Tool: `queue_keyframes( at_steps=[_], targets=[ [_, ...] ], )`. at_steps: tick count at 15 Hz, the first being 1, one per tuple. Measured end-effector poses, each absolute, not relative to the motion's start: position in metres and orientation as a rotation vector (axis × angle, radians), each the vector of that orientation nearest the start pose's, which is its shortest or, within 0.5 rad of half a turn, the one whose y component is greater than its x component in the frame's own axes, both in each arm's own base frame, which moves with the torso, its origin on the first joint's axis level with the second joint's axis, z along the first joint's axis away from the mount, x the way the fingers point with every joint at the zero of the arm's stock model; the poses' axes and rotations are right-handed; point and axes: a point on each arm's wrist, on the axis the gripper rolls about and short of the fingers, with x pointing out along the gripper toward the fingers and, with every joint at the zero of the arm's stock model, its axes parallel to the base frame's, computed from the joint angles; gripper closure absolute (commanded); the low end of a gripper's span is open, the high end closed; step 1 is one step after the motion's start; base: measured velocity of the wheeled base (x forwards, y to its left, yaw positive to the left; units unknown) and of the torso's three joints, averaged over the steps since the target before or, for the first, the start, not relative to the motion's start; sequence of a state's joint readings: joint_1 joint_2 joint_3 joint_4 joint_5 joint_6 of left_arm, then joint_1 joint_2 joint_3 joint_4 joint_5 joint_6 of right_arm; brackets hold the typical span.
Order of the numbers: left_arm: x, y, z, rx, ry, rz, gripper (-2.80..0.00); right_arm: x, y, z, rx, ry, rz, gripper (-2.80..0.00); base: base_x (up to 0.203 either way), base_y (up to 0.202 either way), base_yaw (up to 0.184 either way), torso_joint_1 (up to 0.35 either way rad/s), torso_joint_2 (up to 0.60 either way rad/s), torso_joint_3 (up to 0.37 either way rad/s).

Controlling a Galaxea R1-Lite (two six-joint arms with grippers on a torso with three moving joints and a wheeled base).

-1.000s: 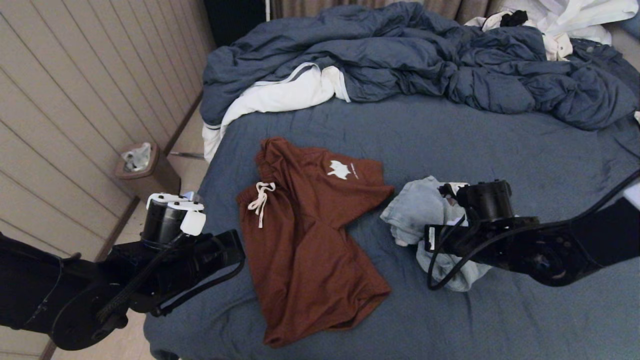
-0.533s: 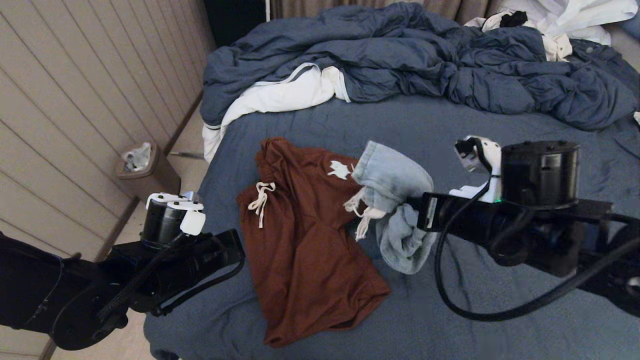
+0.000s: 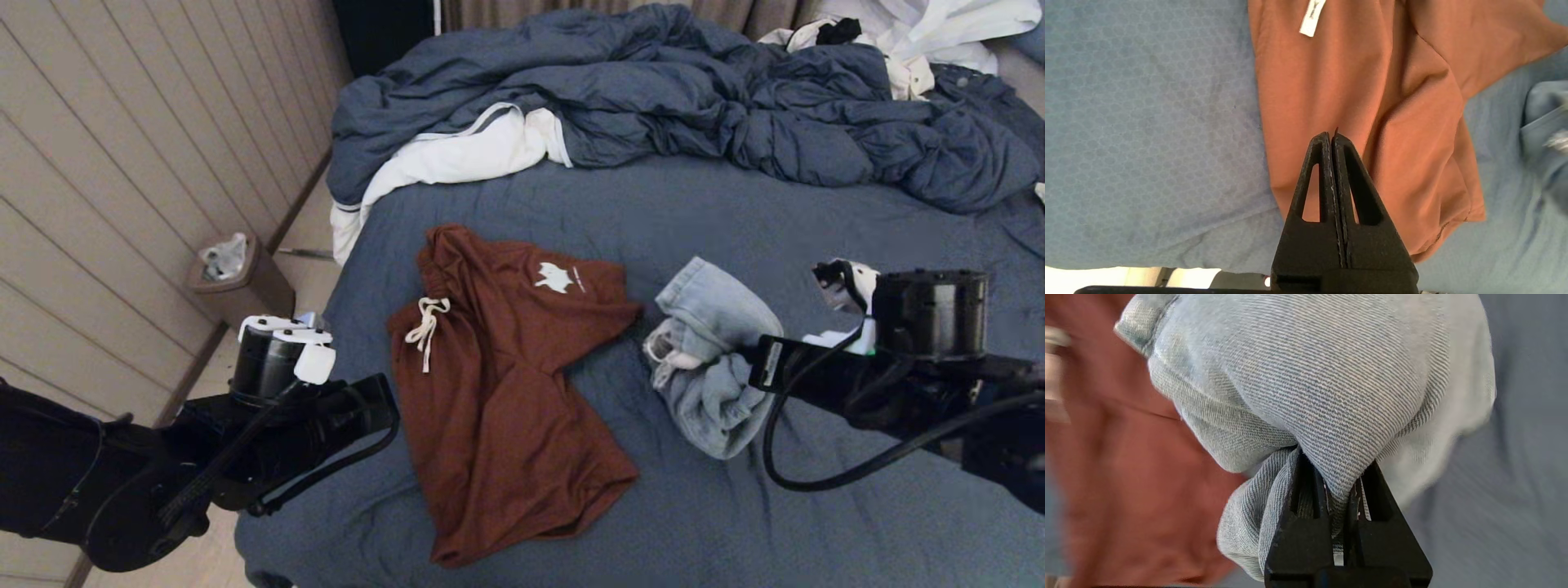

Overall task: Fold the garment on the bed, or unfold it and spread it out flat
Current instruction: Unford the blue shorts

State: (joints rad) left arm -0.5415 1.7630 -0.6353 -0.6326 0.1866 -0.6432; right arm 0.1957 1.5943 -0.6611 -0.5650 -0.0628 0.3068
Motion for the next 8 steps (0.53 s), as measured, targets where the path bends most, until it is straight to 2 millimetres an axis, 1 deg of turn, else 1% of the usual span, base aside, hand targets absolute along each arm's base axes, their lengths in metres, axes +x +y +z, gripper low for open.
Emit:
queue_keyframes(
  at_steps=[2, 3, 4, 6, 8],
  targets=[
    [0.251, -0.146, 0.119, -0.446, 0.559, -0.184, 0.00, 0.265, 0.027, 0.148, 0.275, 0.426, 0.041, 0.00, 0.000, 0.000, 0.000, 0.000, 0.00, 0.000],
    [0.251, -0.146, 0.119, -0.445, 0.561, -0.183, 0.00, 0.265, 0.019, 0.141, 0.281, 0.444, 0.042, 0.00, 0.000, 0.000, 0.000, 0.000, 0.00, 0.000],
    [0.251, -0.147, 0.118, -0.444, 0.564, -0.184, 0.00, 0.265, 0.016, 0.138, 0.286, 0.455, 0.042, 0.00, 0.000, 0.000, 0.000, 0.000, 0.00, 0.000],
    [0.251, -0.147, 0.117, -0.442, 0.567, -0.183, 0.00, 0.267, 0.018, 0.138, 0.288, 0.454, 0.052, 0.00, 0.000, 0.000, 0.000, 0.000, 0.00, 0.000],
    [0.251, -0.148, 0.116, -0.441, 0.570, -0.184, 0.00, 0.270, 0.036, 0.147, 0.279, 0.431, 0.118, 0.00, 0.000, 0.000, 0.000, 0.000, 0.00, 0.000]
  ],
)
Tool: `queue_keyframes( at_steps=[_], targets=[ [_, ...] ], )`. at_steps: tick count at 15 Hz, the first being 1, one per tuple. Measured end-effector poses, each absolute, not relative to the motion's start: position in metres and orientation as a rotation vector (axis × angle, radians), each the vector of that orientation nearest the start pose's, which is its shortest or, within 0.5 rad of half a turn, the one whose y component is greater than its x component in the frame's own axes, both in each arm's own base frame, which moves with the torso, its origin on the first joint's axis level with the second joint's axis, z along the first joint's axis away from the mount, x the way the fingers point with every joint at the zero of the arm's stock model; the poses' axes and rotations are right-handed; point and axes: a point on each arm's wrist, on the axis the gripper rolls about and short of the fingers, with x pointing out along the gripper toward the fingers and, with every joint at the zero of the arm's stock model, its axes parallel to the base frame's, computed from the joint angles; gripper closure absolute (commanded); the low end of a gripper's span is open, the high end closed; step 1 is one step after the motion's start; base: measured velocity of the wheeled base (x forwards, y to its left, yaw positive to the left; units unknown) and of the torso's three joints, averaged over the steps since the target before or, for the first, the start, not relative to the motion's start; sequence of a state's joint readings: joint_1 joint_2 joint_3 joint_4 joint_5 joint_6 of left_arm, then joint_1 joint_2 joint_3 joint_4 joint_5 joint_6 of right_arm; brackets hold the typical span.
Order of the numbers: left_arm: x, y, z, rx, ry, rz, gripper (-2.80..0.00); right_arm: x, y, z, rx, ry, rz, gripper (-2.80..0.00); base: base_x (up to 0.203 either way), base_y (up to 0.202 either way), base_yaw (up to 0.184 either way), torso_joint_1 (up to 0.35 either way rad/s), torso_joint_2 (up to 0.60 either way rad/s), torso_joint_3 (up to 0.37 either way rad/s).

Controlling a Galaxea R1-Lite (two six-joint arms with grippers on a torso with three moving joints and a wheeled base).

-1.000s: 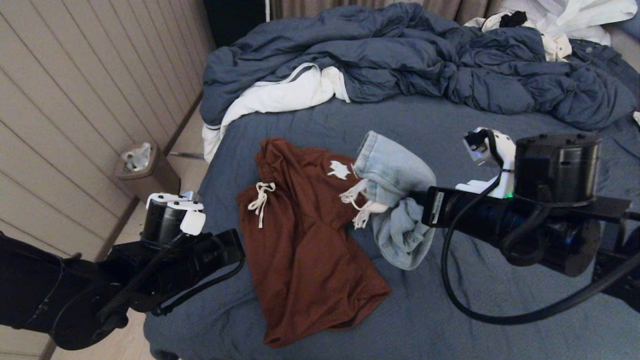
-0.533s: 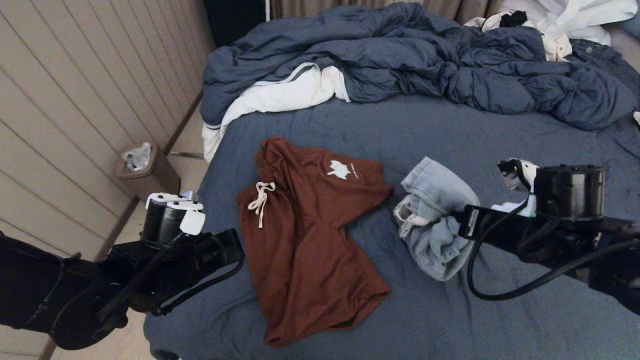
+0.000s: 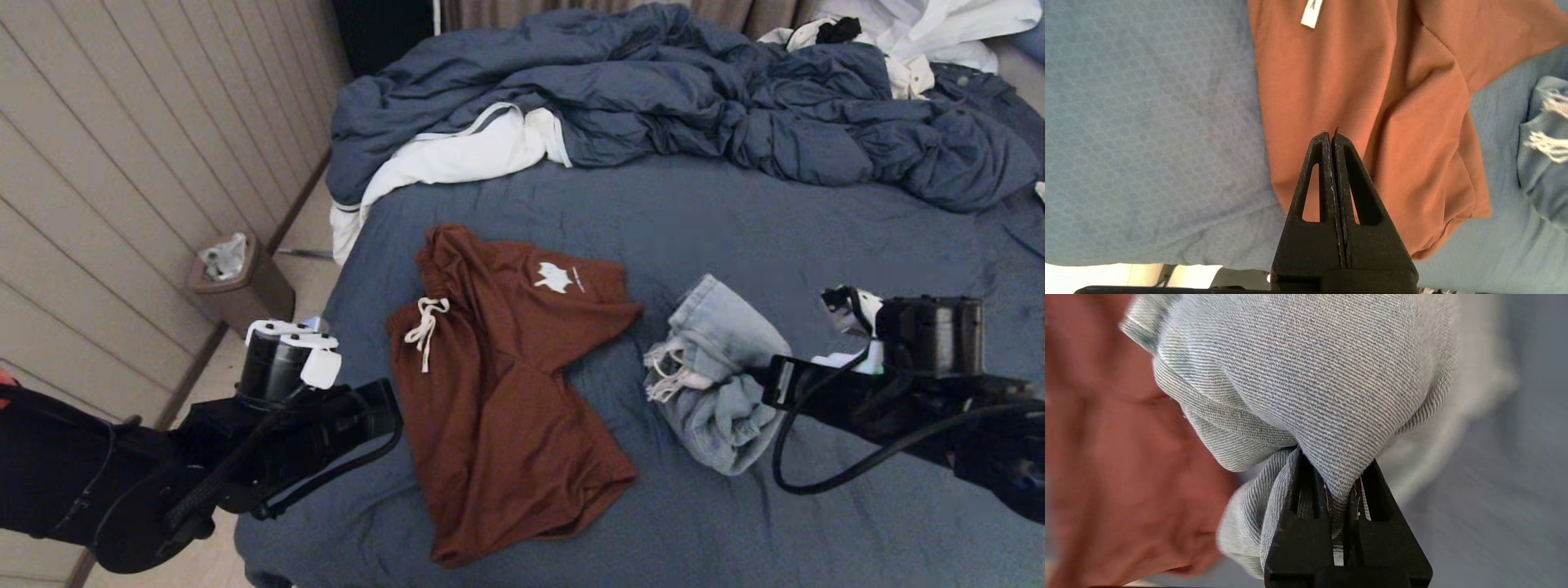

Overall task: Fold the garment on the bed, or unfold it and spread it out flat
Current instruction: Unford the blue shorts

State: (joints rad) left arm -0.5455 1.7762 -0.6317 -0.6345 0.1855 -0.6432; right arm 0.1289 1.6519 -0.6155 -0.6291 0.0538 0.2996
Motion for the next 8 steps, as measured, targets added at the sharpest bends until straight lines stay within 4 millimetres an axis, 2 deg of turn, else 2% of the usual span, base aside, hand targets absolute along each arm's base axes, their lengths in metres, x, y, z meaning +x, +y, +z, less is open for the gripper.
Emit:
queue_keyframes(
  at_steps=[4, 6, 8],
  targets=[
    [0.251, -0.147, 0.116, -0.441, 0.570, -0.184, 0.00, 0.271, 0.095, 0.173, 0.272, 0.378, 0.322, 0.00, 0.000, 0.000, 0.000, 0.000, 0.00, 0.000],
    [0.251, -0.147, 0.116, -0.441, 0.569, -0.183, 0.00, 0.268, 0.125, 0.196, 0.334, 0.357, 0.419, 0.00, 0.000, 0.000, 0.000, 0.000, 0.00, 0.000],
    [0.251, -0.147, 0.116, -0.441, 0.569, -0.183, 0.00, 0.260, 0.140, 0.222, 0.441, 0.343, 0.478, 0.00, 0.000, 0.000, 0.000, 0.000, 0.00, 0.000]
  ],
)
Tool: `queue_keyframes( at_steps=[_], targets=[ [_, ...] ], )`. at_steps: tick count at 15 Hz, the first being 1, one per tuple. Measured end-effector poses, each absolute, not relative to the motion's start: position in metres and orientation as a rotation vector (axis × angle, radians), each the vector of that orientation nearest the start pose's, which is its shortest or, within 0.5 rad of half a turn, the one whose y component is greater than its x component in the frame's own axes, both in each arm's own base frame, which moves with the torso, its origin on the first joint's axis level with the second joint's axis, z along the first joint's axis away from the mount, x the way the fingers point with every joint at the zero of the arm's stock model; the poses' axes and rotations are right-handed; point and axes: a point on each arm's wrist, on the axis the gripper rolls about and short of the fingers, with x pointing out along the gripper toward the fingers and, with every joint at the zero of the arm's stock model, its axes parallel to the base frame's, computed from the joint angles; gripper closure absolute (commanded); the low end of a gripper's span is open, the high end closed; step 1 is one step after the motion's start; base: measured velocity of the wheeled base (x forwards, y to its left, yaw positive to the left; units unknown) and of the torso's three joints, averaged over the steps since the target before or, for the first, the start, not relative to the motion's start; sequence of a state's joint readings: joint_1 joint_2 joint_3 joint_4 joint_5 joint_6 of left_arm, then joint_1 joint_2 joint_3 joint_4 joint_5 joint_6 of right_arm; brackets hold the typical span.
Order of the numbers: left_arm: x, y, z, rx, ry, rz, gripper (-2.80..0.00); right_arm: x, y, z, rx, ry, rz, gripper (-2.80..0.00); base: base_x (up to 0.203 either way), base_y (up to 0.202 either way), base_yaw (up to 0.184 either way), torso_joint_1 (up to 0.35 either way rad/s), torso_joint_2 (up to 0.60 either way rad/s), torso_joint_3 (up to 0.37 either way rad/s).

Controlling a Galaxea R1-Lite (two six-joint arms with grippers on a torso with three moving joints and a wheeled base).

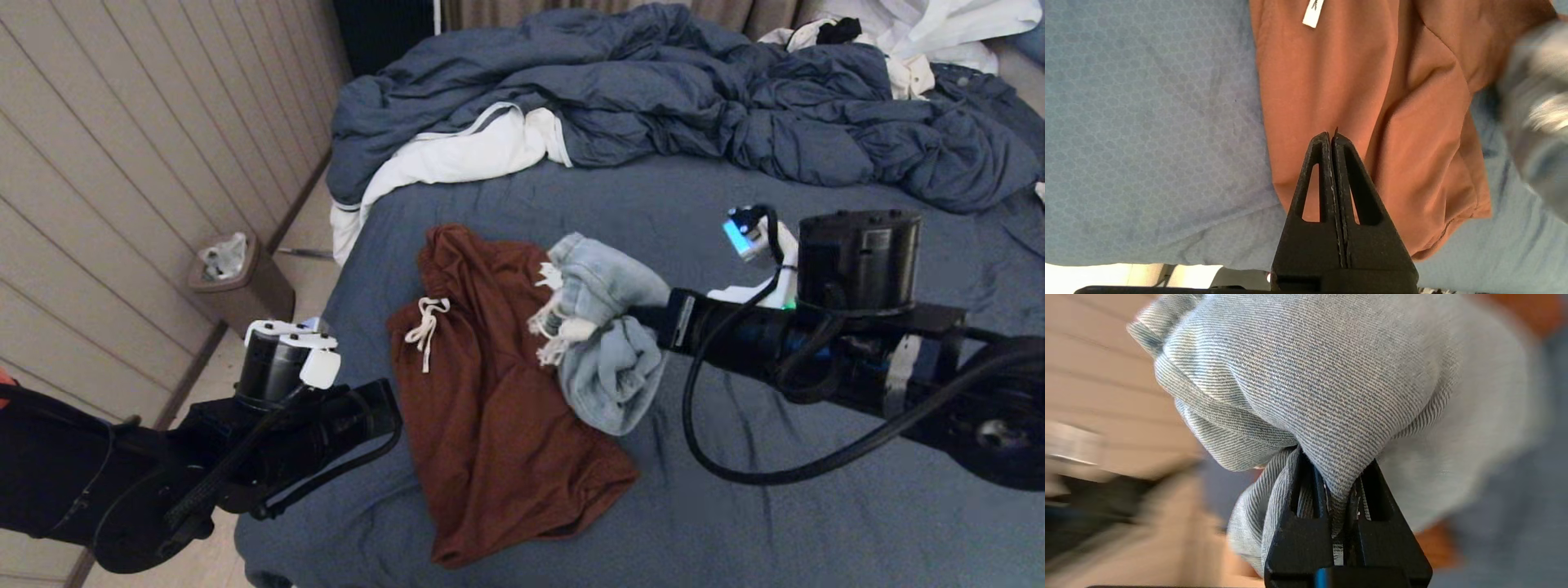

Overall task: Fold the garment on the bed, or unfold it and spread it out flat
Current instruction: Unford the blue shorts

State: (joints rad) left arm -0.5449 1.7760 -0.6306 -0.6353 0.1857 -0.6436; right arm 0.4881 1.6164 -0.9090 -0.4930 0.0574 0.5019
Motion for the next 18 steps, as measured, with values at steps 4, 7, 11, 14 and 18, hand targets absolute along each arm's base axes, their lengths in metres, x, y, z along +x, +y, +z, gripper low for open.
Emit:
queue_keyframes(
  at_steps=[4, 7, 11, 14, 18],
  targets=[
    [0.251, -0.147, 0.116, -0.441, 0.570, -0.183, 0.00, 0.254, 0.136, 0.238, 0.581, 0.364, 0.517, 0.00, 0.000, 0.000, 0.000, 0.000, 0.00, 0.000],
    [0.251, -0.148, 0.115, -0.441, 0.571, -0.184, 0.00, 0.268, 0.115, 0.201, 0.569, 0.471, 0.441, 0.00, 0.000, 0.000, 0.000, 0.000, 0.00, 0.000],
    [0.251, -0.149, 0.114, -0.439, 0.575, -0.185, 0.00, 0.279, 0.095, 0.162, 0.517, 0.518, 0.379, -2.80, 0.000, 0.000, 0.000, 0.000, 0.00, 0.000],
    [0.251, -0.149, 0.114, -0.439, 0.575, -0.185, 0.00, 0.277, 0.089, 0.159, 0.516, 0.522, 0.363, -2.80, 0.000, 0.000, 0.000, 0.000, 0.00, 0.000],
    [0.250, -0.149, 0.115, -0.441, 0.572, -0.187, 0.00, 0.256, 0.077, 0.161, 0.504, 0.510, 0.349, -2.80, 0.000, 0.000, 0.000, 0.000, 0.00, 0.000]
  ],
)
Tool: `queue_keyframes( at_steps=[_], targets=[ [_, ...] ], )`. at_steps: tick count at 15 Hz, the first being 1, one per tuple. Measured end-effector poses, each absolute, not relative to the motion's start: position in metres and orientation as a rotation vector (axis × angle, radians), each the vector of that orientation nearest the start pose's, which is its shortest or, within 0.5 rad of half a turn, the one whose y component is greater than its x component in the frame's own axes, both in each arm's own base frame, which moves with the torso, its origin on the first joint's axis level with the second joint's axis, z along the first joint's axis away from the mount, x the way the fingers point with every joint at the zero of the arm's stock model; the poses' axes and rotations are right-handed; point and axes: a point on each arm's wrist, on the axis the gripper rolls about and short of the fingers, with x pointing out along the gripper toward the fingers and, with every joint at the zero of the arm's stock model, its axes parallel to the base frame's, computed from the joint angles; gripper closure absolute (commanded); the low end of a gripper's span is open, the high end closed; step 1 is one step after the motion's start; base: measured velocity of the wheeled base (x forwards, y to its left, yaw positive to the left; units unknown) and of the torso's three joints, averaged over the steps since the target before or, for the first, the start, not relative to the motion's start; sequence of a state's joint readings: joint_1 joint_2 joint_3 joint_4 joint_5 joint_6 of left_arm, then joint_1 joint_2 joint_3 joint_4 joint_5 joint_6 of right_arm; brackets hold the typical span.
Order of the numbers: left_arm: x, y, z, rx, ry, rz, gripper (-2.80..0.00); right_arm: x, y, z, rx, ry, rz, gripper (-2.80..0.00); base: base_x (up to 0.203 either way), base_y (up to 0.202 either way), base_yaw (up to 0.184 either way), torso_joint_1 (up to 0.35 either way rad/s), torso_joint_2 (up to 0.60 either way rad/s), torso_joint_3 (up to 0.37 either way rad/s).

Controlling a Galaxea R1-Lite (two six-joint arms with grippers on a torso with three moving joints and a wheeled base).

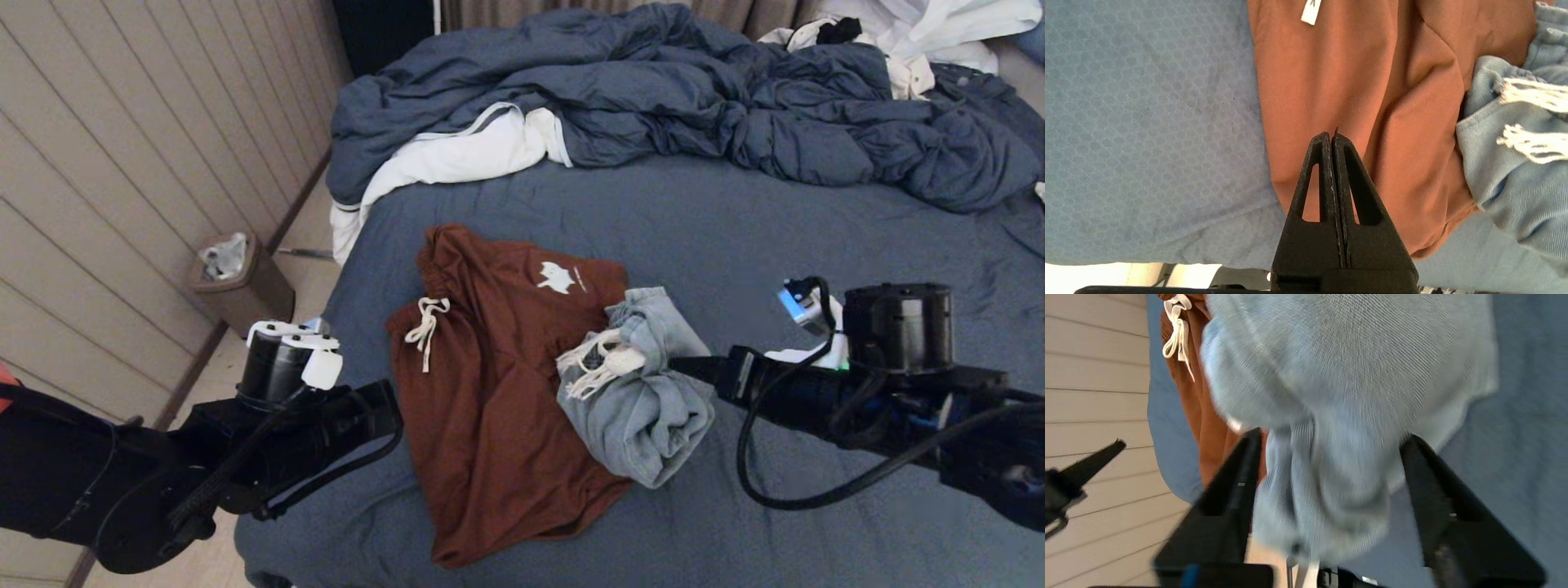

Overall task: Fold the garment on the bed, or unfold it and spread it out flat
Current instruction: Unford the blue shorts

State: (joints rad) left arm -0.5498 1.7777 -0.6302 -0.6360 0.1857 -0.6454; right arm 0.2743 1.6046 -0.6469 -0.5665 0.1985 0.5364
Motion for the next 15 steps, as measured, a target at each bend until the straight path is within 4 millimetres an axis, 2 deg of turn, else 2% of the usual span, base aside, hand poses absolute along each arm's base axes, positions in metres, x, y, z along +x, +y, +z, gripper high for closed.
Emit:
queue_keyframes(
  at_steps=[7, 8, 9, 11, 15],
  targets=[
    [0.250, -0.150, 0.114, -0.436, 0.577, -0.190, 0.00, 0.184, 0.053, 0.200, 0.518, 0.367, 0.382, -2.80, 0.000, 0.000, 0.000, 0.000, 0.00, 0.000],
    [0.250, -0.150, 0.114, -0.436, 0.578, -0.190, 0.00, 0.179, 0.053, 0.206, 0.518, 0.360, 0.394, 0.00, 0.000, 0.000, 0.000, 0.000, 0.00, 0.000],
    [0.250, -0.150, 0.114, -0.436, 0.578, -0.190, 0.00, 0.178, 0.053, 0.210, 0.519, 0.356, 0.407, 0.00, 0.000, 0.000, 0.000, 0.000, 0.00, 0.000],
    [0.250, -0.151, 0.114, -0.436, 0.578, -0.191, 0.00, 0.189, 0.058, 0.214, 0.519, 0.372, 0.424, 0.00, 0.000, 0.000, 0.000, 0.000, 0.00, 0.000],
    [0.249, -0.152, 0.114, -0.435, 0.577, -0.195, 0.00, 0.239, 0.090, 0.221, 0.498, 0.457, 0.468, 0.00, 0.000, 0.000, 0.000, 0.000, 0.00, 0.000]
  ],
)
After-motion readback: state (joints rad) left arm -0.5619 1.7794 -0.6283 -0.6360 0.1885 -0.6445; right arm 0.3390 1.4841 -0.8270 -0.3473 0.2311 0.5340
